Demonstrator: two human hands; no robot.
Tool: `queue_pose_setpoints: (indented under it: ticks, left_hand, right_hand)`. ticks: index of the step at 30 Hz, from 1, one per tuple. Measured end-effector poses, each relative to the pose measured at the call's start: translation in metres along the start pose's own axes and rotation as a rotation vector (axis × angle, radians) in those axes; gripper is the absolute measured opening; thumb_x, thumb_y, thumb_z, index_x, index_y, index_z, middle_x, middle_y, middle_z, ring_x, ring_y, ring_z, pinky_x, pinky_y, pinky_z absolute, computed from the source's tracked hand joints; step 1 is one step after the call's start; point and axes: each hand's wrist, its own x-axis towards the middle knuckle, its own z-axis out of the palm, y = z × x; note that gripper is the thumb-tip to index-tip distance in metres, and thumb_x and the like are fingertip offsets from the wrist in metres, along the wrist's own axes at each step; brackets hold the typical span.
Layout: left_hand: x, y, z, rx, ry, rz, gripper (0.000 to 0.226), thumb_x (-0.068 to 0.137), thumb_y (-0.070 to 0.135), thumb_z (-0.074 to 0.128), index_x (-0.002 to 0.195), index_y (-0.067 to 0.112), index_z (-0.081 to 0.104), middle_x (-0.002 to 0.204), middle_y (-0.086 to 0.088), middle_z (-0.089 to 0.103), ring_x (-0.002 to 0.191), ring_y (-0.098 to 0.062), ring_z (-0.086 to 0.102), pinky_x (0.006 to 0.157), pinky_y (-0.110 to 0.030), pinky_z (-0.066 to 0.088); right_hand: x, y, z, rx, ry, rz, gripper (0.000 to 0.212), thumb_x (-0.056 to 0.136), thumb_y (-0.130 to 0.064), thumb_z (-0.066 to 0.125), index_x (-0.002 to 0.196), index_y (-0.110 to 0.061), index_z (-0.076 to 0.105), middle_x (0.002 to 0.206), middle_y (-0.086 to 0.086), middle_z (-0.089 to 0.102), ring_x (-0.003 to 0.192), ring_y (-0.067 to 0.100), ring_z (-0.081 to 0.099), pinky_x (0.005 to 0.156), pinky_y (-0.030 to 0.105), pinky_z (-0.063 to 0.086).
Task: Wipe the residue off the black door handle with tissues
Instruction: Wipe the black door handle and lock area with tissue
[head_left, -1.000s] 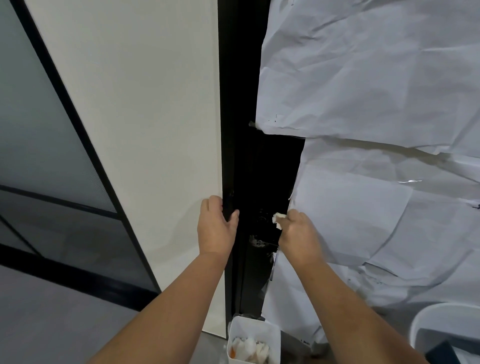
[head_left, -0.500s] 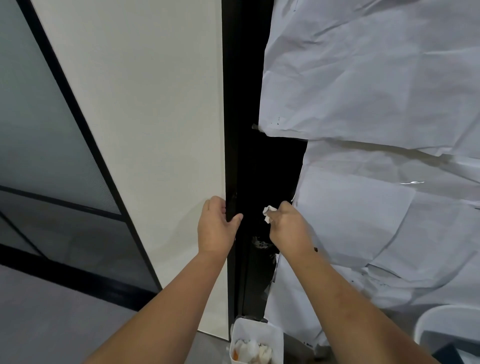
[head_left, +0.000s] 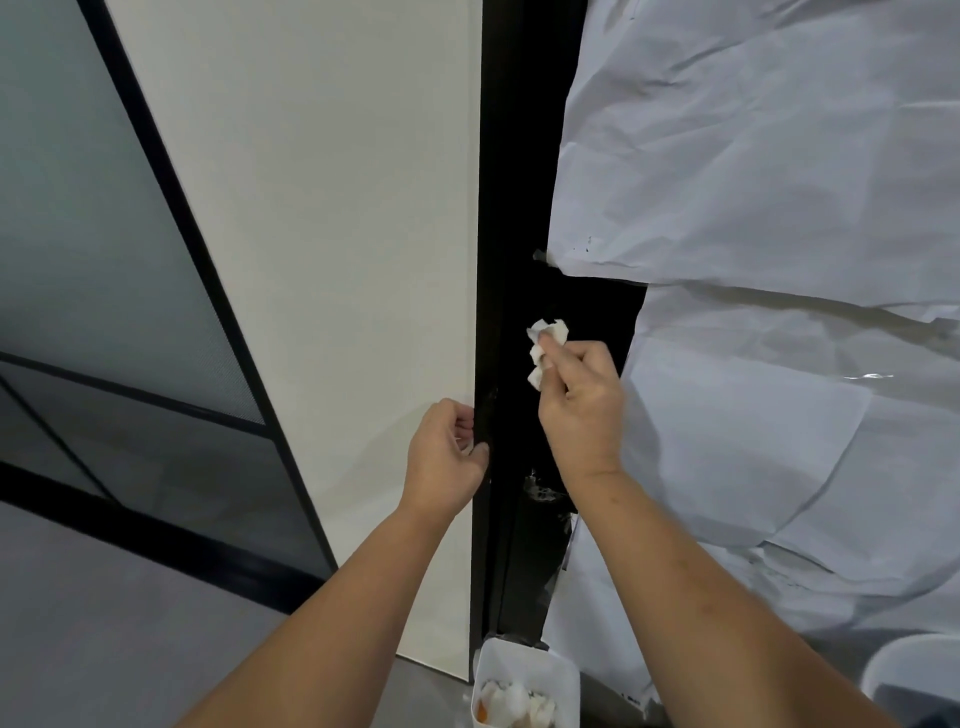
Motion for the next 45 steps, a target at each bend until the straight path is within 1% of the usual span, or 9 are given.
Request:
queue_pose_setpoints:
  ticks: [4, 9, 13, 19, 24, 27, 34, 42, 45]
  left_hand:
    - [0.004, -0.003, 0.002, 0.044, 0.048, 0.031, 0.020, 0.084, 0.006, 0.069, 0.088, 0.021, 0.055, 0.088, 0.003, 0.061, 0.081, -0.013, 0.061, 0.077, -0.033, 0.055]
    - [0.006, -0.002, 0.002, 0.073, 0.074, 0.035, 0.021, 0.083, 0.005, 0.072, 0.083, 0.019, 0.055, 0.084, 0.004, 0.059, 0.078, -0.010, 0.059, 0.073, -0.028, 0.054]
    - [0.007, -0.001, 0.001, 0.090, 0.080, 0.044, 0.019, 0.083, 0.005, 0.072, 0.085, 0.016, 0.057, 0.084, 0.006, 0.059, 0.079, -0.005, 0.056, 0.072, -0.019, 0.051]
    - [0.008, -0.001, -0.003, 0.083, 0.059, 0.057, 0.019, 0.083, 0.006, 0.072, 0.083, 0.018, 0.058, 0.083, 0.006, 0.060, 0.077, -0.003, 0.056, 0.070, -0.014, 0.049]
    - [0.007, 0.000, -0.003, 0.079, 0.055, 0.066, 0.024, 0.082, 0.006, 0.073, 0.081, 0.022, 0.055, 0.082, 0.006, 0.059, 0.078, -0.004, 0.057, 0.071, -0.016, 0.050]
    - [0.007, 0.001, -0.004, 0.080, 0.053, 0.063, 0.023, 0.082, 0.006, 0.073, 0.082, 0.021, 0.055, 0.082, 0.006, 0.058, 0.077, -0.006, 0.057, 0.072, -0.020, 0.051]
    - [0.006, 0.001, -0.004, 0.079, 0.064, 0.059, 0.021, 0.083, 0.007, 0.073, 0.083, 0.020, 0.057, 0.081, 0.007, 0.058, 0.075, -0.004, 0.055, 0.069, -0.013, 0.047]
    - [0.006, -0.001, -0.003, 0.067, 0.062, 0.059, 0.017, 0.082, 0.009, 0.073, 0.084, 0.018, 0.058, 0.083, 0.005, 0.061, 0.078, -0.004, 0.057, 0.071, -0.017, 0.050]
    - [0.006, -0.002, -0.005, 0.029, 0.046, 0.045, 0.017, 0.082, 0.008, 0.073, 0.085, 0.018, 0.060, 0.083, 0.006, 0.061, 0.077, -0.001, 0.057, 0.072, -0.014, 0.050]
  right_hand:
    - [-0.029, 0.007, 0.016, 0.012, -0.108, 0.195, 0.028, 0.093, -0.012, 0.057, 0.119, -0.014, 0.064, 0.092, 0.000, 0.052, 0.078, 0.008, 0.053, 0.074, 0.013, 0.047]
    - [-0.047, 0.019, 0.020, -0.102, -0.261, 0.358, 0.027, 0.091, -0.014, 0.060, 0.117, -0.009, 0.064, 0.101, 0.001, 0.052, 0.086, 0.013, 0.057, 0.068, -0.002, 0.033]
    - [-0.004, -0.003, 0.017, -0.015, -0.078, 0.251, 0.014, 0.089, -0.022, 0.063, 0.101, -0.014, 0.068, 0.094, 0.001, 0.054, 0.078, 0.010, 0.060, 0.072, 0.000, 0.039]
    - [0.032, -0.022, 0.016, 0.029, 0.121, 0.065, 0.025, 0.087, -0.005, 0.062, 0.111, -0.007, 0.066, 0.098, 0.004, 0.052, 0.081, 0.009, 0.055, 0.079, 0.005, 0.042]
    - [-0.010, -0.005, 0.019, -0.037, 0.002, 0.115, 0.028, 0.087, -0.001, 0.060, 0.115, -0.004, 0.063, 0.100, 0.008, 0.053, 0.084, 0.008, 0.052, 0.080, 0.001, 0.040]
    - [-0.007, -0.005, 0.015, -0.052, -0.064, 0.192, 0.020, 0.087, -0.004, 0.061, 0.107, -0.005, 0.066, 0.097, 0.002, 0.051, 0.082, 0.010, 0.055, 0.079, 0.011, 0.047]
    - [0.018, -0.015, 0.014, -0.020, 0.050, 0.075, 0.027, 0.088, -0.003, 0.060, 0.115, -0.005, 0.064, 0.100, 0.005, 0.052, 0.084, 0.008, 0.052, 0.081, 0.001, 0.039]
    - [-0.031, 0.016, 0.011, -0.093, -0.305, 0.272, 0.027, 0.090, -0.004, 0.055, 0.117, -0.011, 0.058, 0.108, 0.003, 0.050, 0.092, 0.016, 0.056, 0.080, 0.025, 0.053]
    - [-0.031, 0.010, 0.004, -0.016, -0.208, 0.170, 0.030, 0.091, -0.004, 0.056, 0.120, -0.013, 0.061, 0.103, 0.001, 0.051, 0.091, 0.012, 0.054, 0.082, 0.020, 0.049]
